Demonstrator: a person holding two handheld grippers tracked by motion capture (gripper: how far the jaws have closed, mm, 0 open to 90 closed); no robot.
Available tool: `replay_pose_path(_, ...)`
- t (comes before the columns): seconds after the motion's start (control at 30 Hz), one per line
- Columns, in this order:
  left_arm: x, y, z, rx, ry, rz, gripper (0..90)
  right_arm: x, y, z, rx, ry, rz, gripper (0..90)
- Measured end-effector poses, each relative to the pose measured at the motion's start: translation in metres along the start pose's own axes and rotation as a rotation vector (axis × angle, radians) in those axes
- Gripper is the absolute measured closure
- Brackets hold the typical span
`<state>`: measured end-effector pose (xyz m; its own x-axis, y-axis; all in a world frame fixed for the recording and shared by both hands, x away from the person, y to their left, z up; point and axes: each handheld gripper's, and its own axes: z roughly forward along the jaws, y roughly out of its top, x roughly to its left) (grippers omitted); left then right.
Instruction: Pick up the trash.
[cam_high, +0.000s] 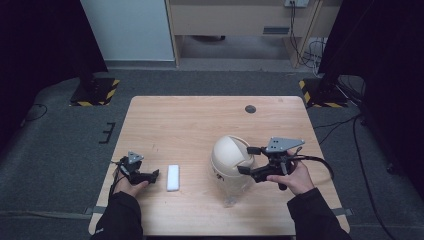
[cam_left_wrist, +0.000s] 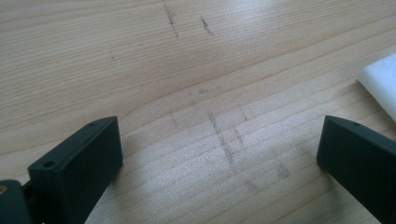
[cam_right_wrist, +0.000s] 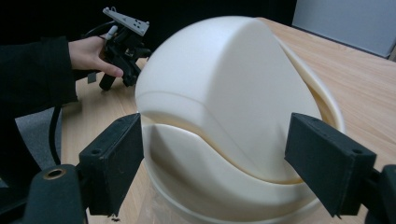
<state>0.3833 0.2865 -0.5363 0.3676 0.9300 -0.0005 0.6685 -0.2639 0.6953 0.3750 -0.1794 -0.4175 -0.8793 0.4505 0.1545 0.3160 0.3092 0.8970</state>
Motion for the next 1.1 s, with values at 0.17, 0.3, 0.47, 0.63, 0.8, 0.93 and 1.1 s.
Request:
replay_pose_path(0.17, 0.0, 0.0, 0.0, 0.0, -0.001, 0.001, 0.0, 0.001, -0.002, 0.003, 0.012, 0.007, 0.004, 18.9)
replay_pose_path(0.3, 0.0, 0.0, 0.0, 0.0, -0.002, 0.002, 0.0, 0.002, -0.004, 0.007, 0.02, 0.007, 0.006, 18.3)
replay_pose_path(0.47, 0.0, 0.0, 0.0, 0.0, -0.002, 0.003, 0.0, 0.003, -0.005, 0.01, 0.018, 0.002, 0.005, 17.4)
replay_pose_path(0.63, 0.0, 0.0, 0.0, 0.0, -0.002, 0.003, 0.0, 0.004, -0.006, 0.013, 0.0, -0.004, 0.022, 17.0)
replay_pose_path(0.8, 0.0, 0.0, 0.0, 0.0, -0.002, 0.003, 0.0, 0.006, -0.005, 0.016, -0.018, -0.014, 0.03, 16.2)
replay_pose_path(0.93, 0.0, 0.0, 0.0, 0.001, -0.003, 0.004, 0.0, 0.007, -0.004, 0.016, -0.045, -0.017, 0.051, 16.5)
replay_pose_path(1.1, -0.001, 0.0, 0.0, 0.001, -0.004, 0.005, 0.0, 0.006, -0.001, 0.012, -0.078, -0.03, 0.064, 17.0)
